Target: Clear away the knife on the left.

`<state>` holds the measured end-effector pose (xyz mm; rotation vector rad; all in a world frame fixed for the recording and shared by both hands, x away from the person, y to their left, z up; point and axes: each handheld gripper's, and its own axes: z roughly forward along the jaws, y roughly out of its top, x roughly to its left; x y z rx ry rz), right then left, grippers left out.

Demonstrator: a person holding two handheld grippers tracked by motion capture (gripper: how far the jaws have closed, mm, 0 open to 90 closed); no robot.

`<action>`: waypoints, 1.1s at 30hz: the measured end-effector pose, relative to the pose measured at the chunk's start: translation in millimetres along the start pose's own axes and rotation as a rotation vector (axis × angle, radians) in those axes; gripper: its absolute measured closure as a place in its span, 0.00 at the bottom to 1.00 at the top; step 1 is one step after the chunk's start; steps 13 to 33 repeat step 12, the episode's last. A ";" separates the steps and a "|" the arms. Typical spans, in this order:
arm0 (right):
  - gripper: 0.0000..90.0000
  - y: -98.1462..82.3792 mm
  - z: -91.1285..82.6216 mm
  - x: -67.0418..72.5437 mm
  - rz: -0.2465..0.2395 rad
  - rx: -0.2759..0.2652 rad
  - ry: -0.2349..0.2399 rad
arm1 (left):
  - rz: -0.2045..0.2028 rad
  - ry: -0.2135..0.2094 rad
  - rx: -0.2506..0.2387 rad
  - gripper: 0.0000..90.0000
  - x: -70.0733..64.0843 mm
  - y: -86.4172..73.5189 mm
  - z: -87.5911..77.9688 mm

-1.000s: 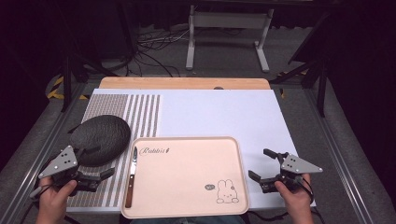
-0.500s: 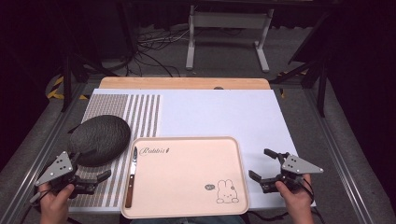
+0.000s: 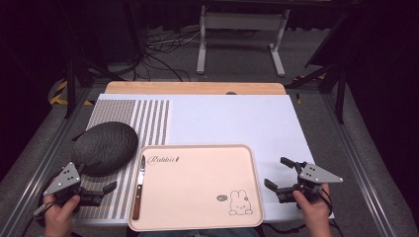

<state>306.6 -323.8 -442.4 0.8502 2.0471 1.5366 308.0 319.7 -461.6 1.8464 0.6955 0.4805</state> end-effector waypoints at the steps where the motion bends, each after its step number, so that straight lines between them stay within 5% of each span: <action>1: 0.03 -0.2 -0.5 -0.3 0.006 -0.003 -0.002 | 0.004 0.004 0.002 0.06 0.5 -0.2 0.2; 12: 0.02 -0.8 -1.4 -1.2 0.016 -0.014 -0.010 | -0.034 -0.027 -0.011 0.04 2.3 -2.0 -0.7; 33: 0.02 -0.8 -1.4 -1.2 0.016 -0.014 -0.010 | -0.034 -0.027 -0.011 0.04 2.3 -2.0 -0.7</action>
